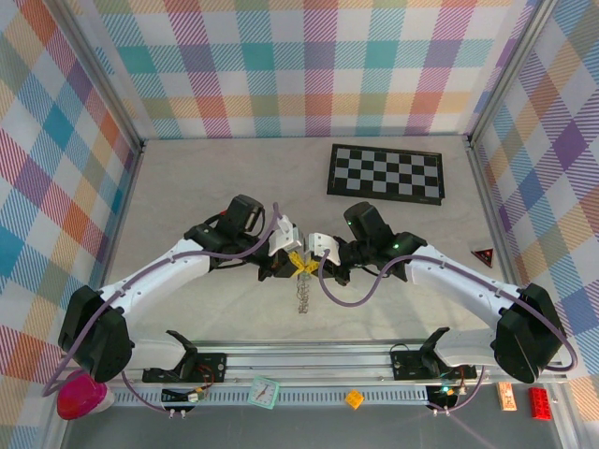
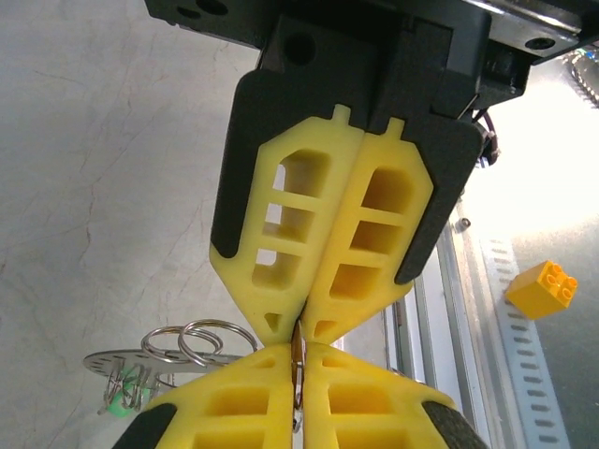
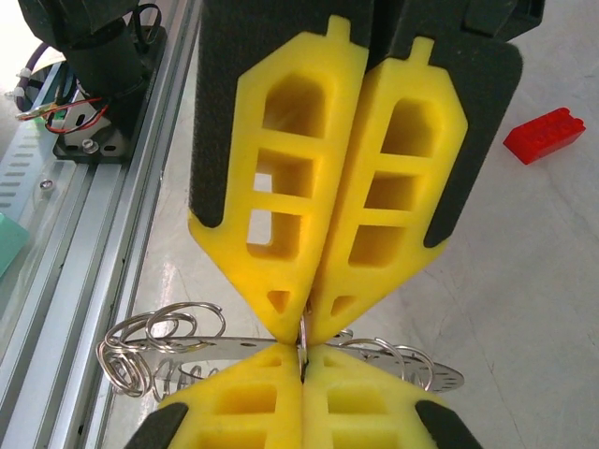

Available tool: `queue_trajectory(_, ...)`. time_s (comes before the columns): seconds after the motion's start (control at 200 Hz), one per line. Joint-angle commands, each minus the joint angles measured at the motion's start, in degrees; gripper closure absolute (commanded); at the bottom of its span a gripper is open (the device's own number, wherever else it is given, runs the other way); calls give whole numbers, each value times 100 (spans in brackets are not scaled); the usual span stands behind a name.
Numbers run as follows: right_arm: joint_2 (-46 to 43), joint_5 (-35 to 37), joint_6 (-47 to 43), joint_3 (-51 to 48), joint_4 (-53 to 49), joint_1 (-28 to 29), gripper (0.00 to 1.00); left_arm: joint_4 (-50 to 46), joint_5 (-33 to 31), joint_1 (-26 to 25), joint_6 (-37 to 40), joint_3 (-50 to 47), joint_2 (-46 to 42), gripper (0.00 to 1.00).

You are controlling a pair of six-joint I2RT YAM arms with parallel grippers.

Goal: Put the keys on the keyring

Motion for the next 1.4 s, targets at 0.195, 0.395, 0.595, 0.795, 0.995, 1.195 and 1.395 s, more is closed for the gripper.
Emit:
queue_trajectory(0.195,48,-325,-1,61,246,28,100,-155,194,33,184,339,131,100)
queue_trajectory(0.395,-91,-106,480,-83,434,-43,80,91,-443,33,-305,226,-37,100)
queue_trajectory(0.595,-681,445,1407,-493,721,-247,63,733,-2535,-69,-3088,12,-627,100)
queue_trajectory(0.795,-1114,822,2987,-587,1076,-212,65,354,-3850,-177,-6181,82,-1115,100)
queue_trajectory(0.995,-1157,837,4210,-412,1058,489,69,-1232,-4076,-213,-8146,639,-748,100)
queue_trajectory(1.195,-988,1299,4929,-572,1353,1166,69,-2253,-3953,-213,-9188,1315,-148,100)
queue_trajectory(1.395,-676,1819,5318,-782,1825,1259,62,-2286,-3854,-213,-9876,1440,-58,100)
